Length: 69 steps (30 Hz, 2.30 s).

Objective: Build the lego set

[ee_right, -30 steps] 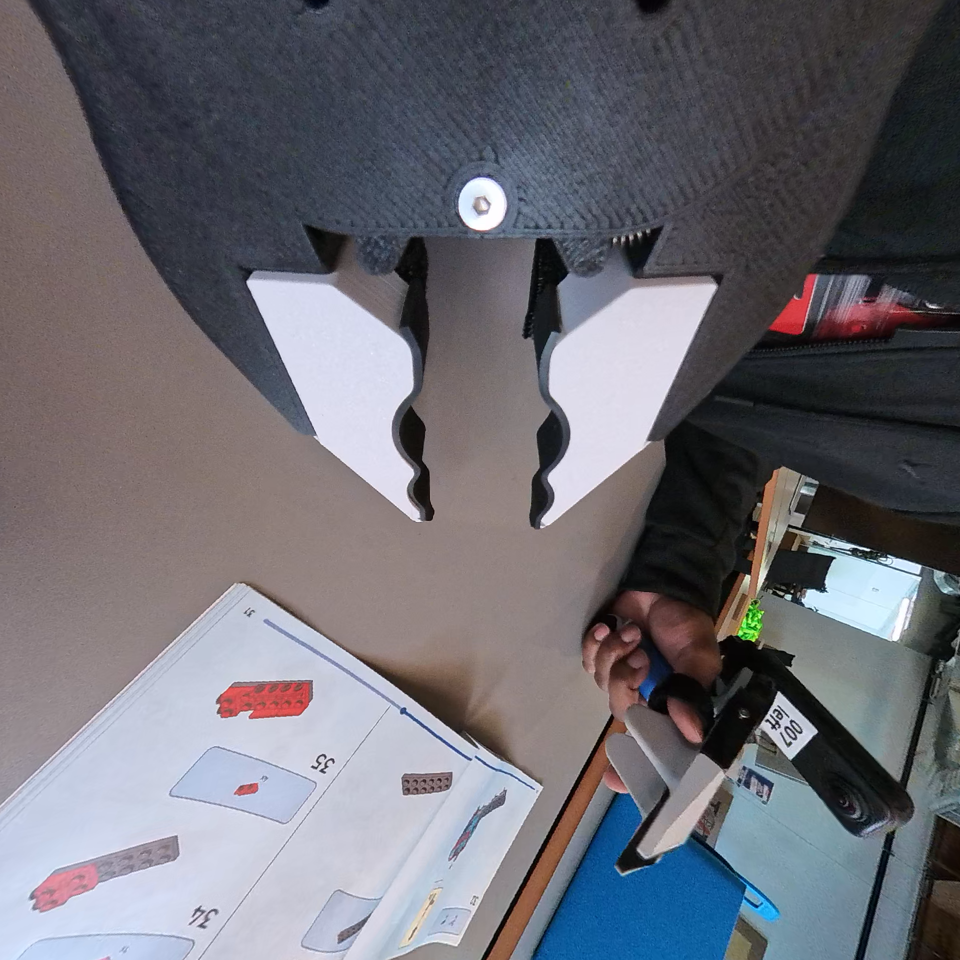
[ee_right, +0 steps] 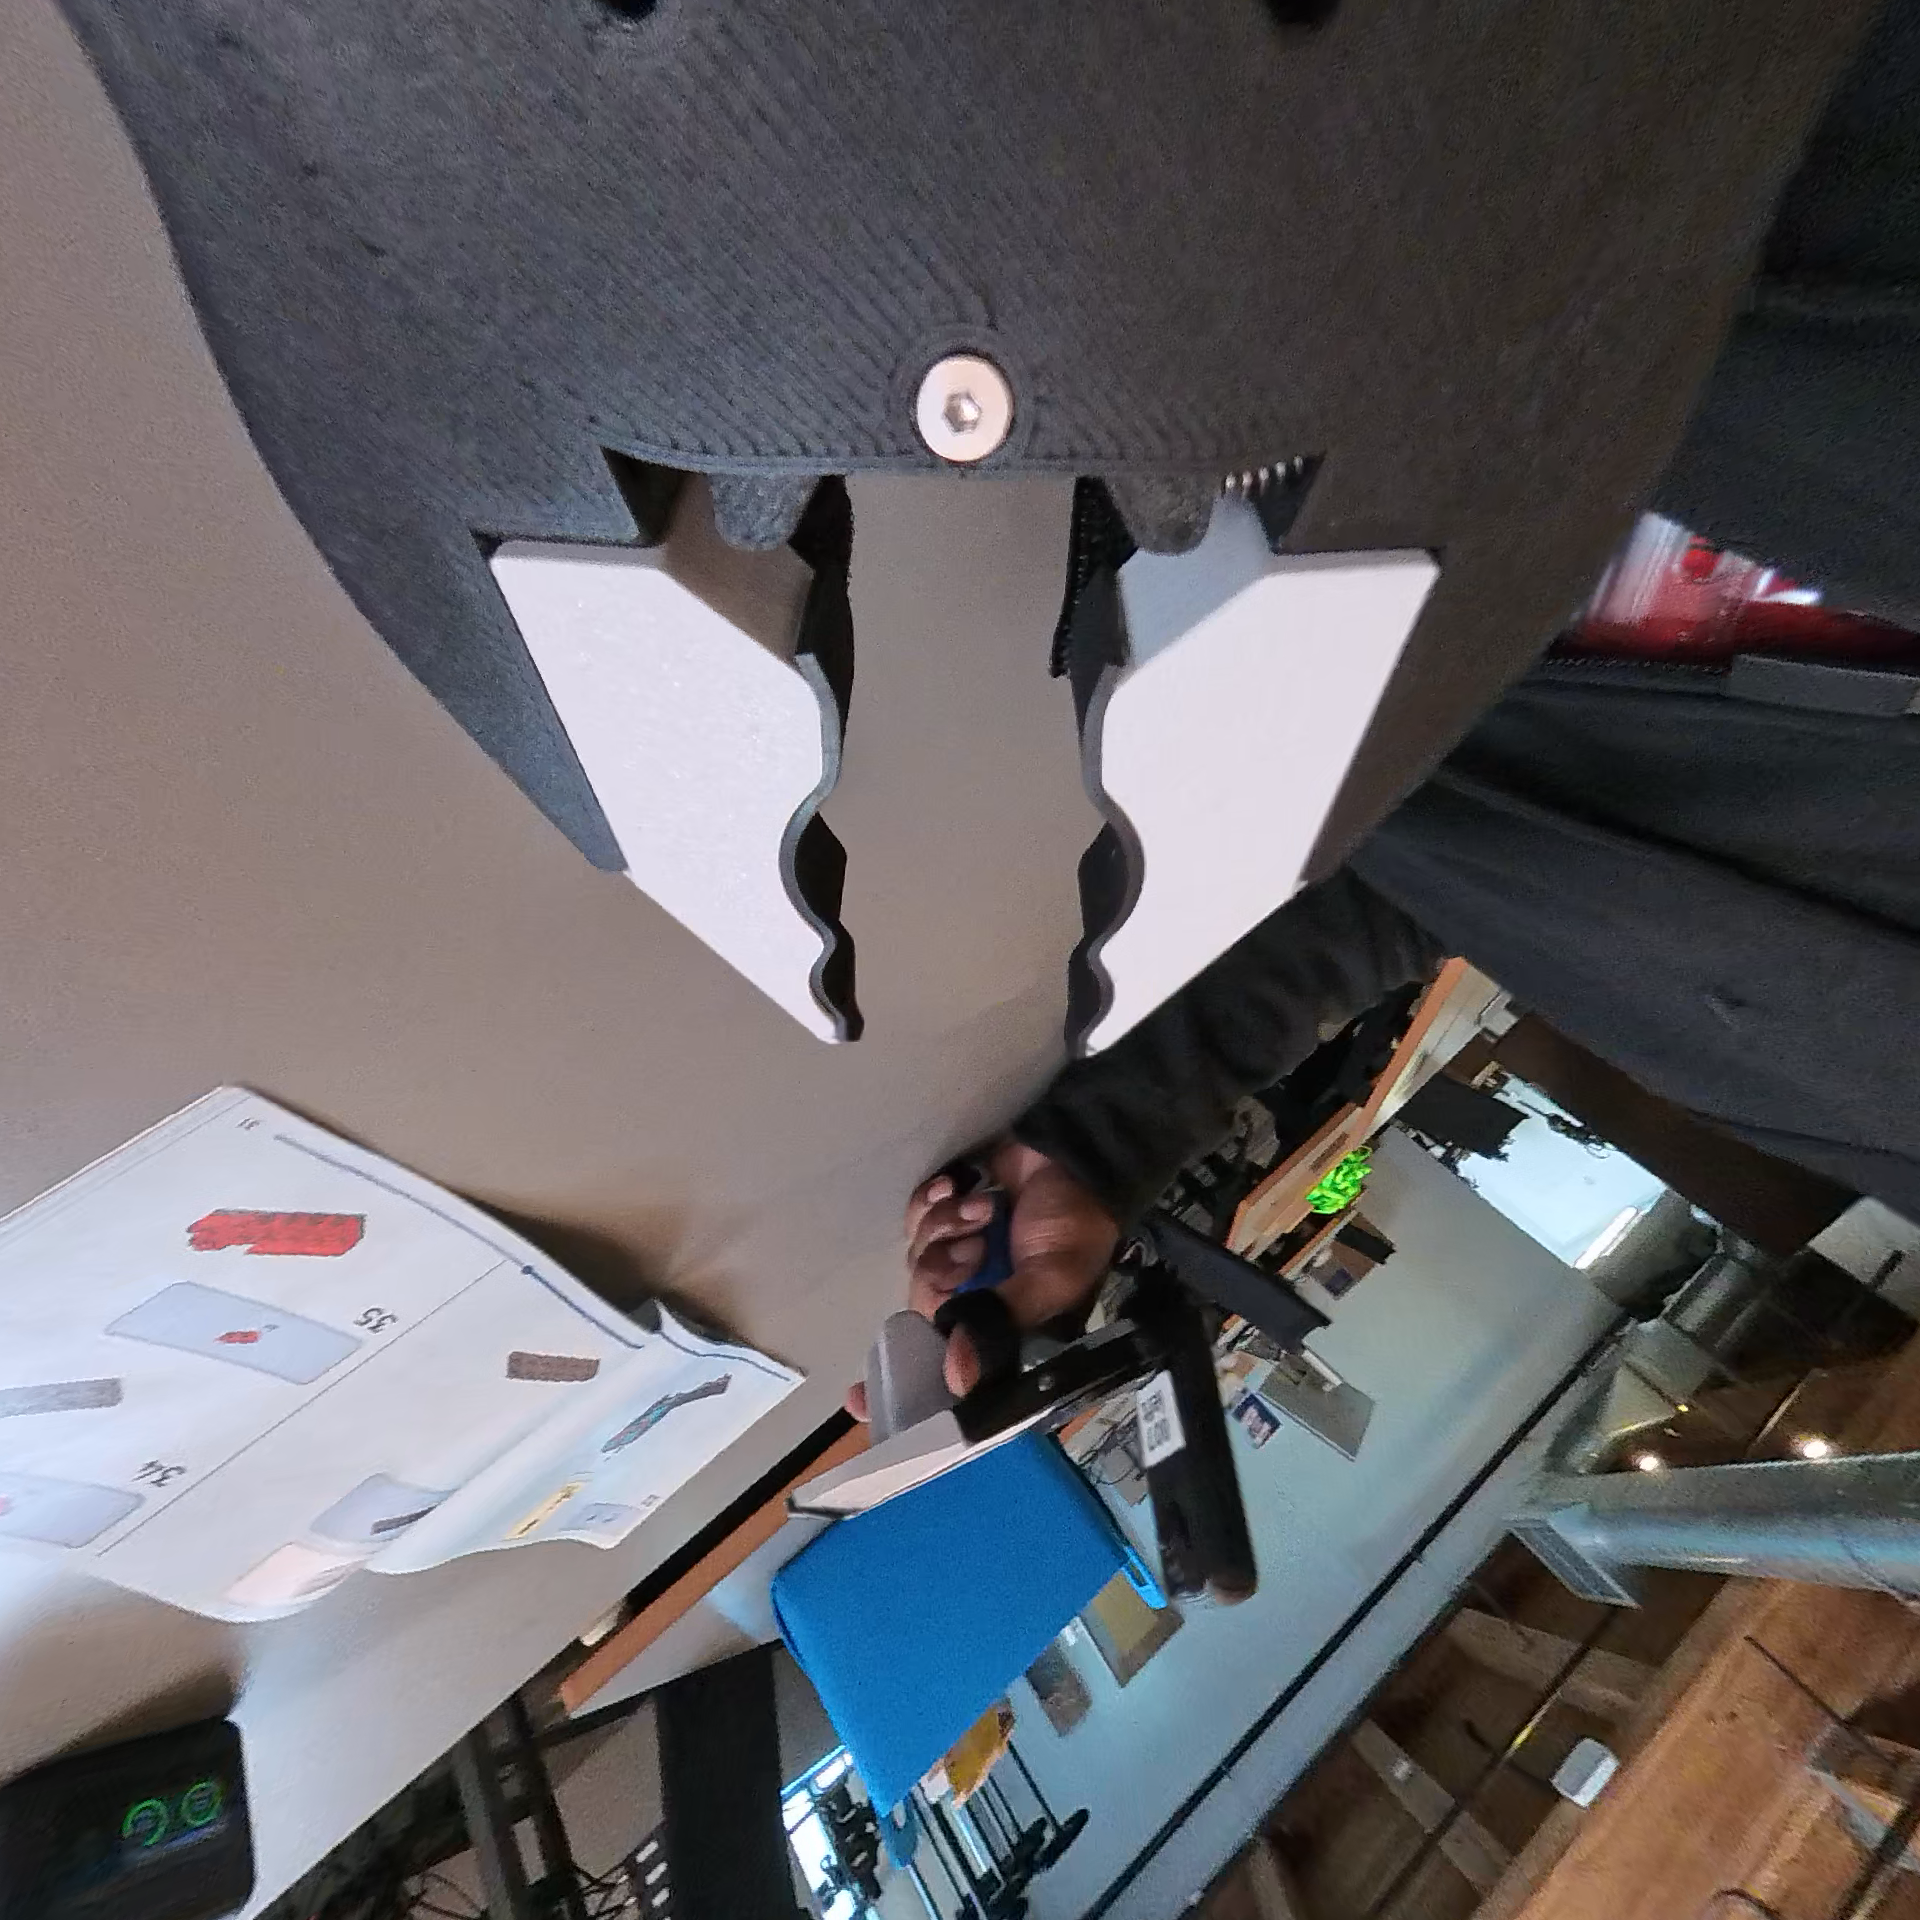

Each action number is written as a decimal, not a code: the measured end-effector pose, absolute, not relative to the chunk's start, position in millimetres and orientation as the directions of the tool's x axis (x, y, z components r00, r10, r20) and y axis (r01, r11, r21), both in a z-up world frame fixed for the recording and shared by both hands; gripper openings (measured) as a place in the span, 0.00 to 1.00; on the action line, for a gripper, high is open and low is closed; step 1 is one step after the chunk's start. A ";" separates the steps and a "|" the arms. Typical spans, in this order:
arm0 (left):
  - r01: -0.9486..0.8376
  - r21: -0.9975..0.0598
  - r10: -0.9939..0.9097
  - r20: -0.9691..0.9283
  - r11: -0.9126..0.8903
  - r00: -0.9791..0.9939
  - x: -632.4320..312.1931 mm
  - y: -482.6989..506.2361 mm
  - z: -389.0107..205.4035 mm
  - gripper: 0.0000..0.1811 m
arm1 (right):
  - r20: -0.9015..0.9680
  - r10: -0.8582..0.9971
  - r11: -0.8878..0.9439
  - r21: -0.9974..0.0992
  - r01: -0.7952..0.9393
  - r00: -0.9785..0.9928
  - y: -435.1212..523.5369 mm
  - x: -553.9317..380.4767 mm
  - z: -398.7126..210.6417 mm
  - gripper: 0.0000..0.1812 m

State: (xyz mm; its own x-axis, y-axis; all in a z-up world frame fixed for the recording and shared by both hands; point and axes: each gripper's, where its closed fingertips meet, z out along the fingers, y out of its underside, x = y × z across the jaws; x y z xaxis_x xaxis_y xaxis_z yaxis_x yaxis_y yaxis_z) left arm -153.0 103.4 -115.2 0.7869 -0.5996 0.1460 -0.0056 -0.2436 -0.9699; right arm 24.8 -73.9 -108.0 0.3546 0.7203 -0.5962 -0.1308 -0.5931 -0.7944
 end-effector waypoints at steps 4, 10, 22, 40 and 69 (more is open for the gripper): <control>-0.007 -0.966 -0.578 0.150 -0.260 0.802 -155.2 106.5 -117.8 0.17 | -0.623 0.718 -0.614 -0.777 -0.139 0.312 -85.2 30.3 -109.5 0.23; -0.060 -0.949 -0.545 0.125 -0.309 0.829 -153.4 112.5 -129.2 0.17 | -0.658 0.718 -0.631 -0.753 -0.187 0.228 -95.7 36.7 -100.7 0.24; -0.195 -0.924 -0.457 -0.025 -0.328 0.889 -153.0 120.5 -142.7 0.17 | -0.753 0.653 -0.719 -0.649 -0.247 0.079 -111.7 58.3 -90.5 0.26; -0.266 -0.911 -0.581 -0.035 -0.317 0.813 -132.1 110.8 -147.8 0.17 | -0.385 0.789 -0.368 -0.920 -0.134 0.480 -113.6 268.6 -9.2 0.25; -0.010 -0.956 -0.669 0.199 -0.295 0.716 -133.4 82.9 -119.4 0.16 | 0.000 0.587 -0.513 -0.774 0.372 0.809 -15.7 394.1 -48.5 0.18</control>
State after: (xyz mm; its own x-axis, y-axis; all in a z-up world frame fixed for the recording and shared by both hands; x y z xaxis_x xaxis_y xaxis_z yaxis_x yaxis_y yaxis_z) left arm -133.4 82.9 -119.4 0.7157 -0.6694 0.1993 -0.0095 -0.2947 -0.9556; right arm 394.1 -15.7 -48.5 0.8093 0.5873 -0.0001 0.3719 -0.5127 -0.7738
